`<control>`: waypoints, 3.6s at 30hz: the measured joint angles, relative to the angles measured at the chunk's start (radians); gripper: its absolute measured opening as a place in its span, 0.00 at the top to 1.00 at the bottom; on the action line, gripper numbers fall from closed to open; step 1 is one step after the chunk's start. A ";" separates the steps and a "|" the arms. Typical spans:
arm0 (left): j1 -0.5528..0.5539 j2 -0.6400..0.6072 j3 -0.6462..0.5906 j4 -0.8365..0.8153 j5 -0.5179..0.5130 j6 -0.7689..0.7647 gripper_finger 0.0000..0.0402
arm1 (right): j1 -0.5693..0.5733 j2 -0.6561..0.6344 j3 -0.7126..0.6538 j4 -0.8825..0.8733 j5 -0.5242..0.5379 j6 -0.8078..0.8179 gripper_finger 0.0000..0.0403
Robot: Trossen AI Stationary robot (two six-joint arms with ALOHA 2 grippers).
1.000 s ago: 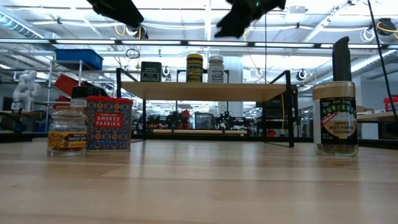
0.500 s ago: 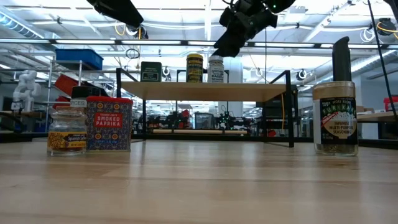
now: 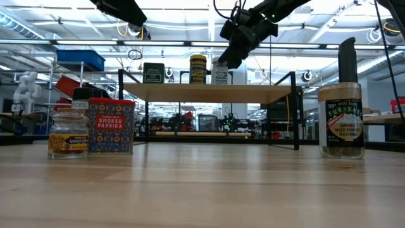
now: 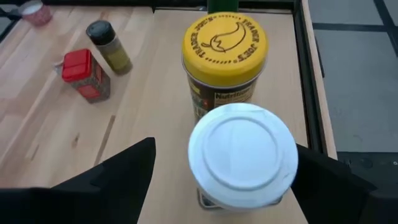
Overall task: Shelf spices
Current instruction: Remove the white seasoning bottle from the shelf
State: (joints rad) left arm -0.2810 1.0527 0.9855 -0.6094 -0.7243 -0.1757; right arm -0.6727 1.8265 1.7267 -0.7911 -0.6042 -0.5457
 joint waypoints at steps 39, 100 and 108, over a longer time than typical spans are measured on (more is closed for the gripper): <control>0.000 -0.034 0.000 0.089 0.011 0.056 0.35 | 0.041 -0.058 -0.002 -0.060 0.074 0.029 0.52; -0.021 -0.065 0.000 0.132 0.131 0.022 0.35 | 1.073 -0.633 -0.513 -0.197 0.662 1.206 0.53; -0.023 -0.065 0.000 0.133 0.134 -0.003 0.35 | 1.230 -0.651 -0.659 -0.171 0.834 1.423 0.53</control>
State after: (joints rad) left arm -0.3035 0.9878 0.9852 -0.4767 -0.5905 -0.1783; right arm 0.5569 1.1759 1.0674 -0.9624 0.2299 0.8770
